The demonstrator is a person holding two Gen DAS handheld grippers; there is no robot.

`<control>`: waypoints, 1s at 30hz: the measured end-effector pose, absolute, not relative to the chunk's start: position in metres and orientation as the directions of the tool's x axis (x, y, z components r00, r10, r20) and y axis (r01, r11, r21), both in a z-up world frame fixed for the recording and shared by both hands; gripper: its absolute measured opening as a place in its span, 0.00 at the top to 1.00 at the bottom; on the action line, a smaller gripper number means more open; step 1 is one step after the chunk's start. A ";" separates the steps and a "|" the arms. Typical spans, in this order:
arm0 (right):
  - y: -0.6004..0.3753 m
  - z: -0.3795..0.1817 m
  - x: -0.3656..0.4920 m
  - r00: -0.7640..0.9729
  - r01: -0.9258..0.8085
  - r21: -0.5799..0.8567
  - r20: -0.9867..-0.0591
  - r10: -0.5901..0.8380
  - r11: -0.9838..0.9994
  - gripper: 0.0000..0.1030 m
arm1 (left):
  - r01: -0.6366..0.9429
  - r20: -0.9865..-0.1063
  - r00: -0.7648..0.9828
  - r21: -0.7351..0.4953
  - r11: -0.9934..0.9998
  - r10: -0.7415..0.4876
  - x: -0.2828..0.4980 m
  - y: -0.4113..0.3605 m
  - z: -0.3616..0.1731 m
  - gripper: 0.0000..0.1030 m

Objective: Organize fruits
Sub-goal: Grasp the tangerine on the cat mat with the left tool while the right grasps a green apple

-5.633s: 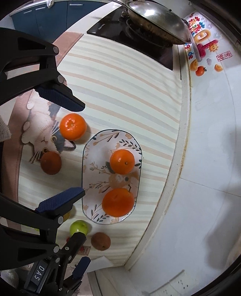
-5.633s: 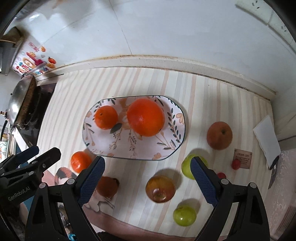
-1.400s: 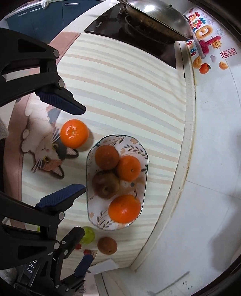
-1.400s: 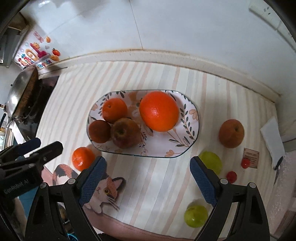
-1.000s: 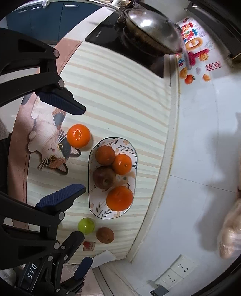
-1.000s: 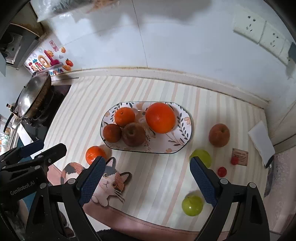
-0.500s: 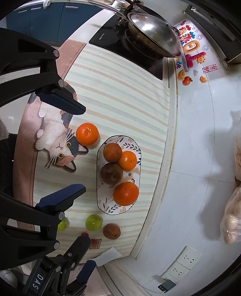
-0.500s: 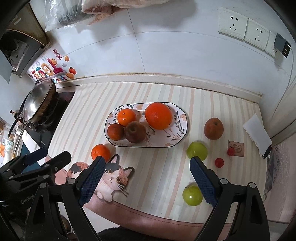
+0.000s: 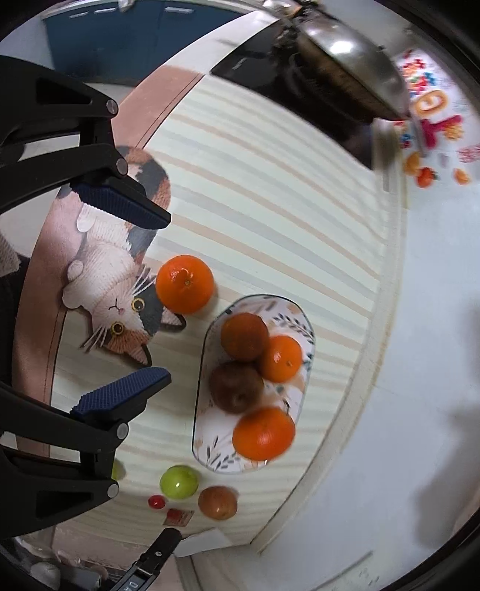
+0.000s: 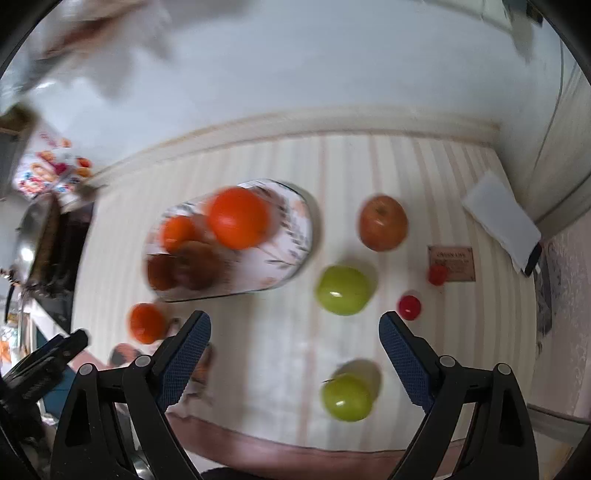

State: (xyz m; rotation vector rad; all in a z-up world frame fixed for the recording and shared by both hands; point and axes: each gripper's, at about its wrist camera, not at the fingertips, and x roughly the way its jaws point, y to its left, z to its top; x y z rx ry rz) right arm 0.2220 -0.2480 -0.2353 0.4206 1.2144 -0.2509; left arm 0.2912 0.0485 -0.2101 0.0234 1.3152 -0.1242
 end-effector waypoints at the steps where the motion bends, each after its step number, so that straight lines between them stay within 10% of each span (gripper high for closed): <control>1: -0.259 -0.249 0.226 0.316 0.427 0.190 -0.947 0.052 0.884 0.08 | 0.095 -0.972 0.222 -0.060 0.994 -0.080 0.296 0.050 -0.219 0.26; 19: -0.287 -0.363 0.279 0.164 0.494 0.167 -0.982 0.097 0.853 0.15 | 0.009 -0.996 -0.050 -0.071 0.997 -0.070 0.347 0.051 -0.330 0.26; 30: -0.291 -0.378 0.266 0.129 0.460 0.158 -0.986 0.110 0.874 0.37 | 0.042 -0.996 -0.006 -0.090 0.995 -0.090 0.345 0.037 -0.341 0.38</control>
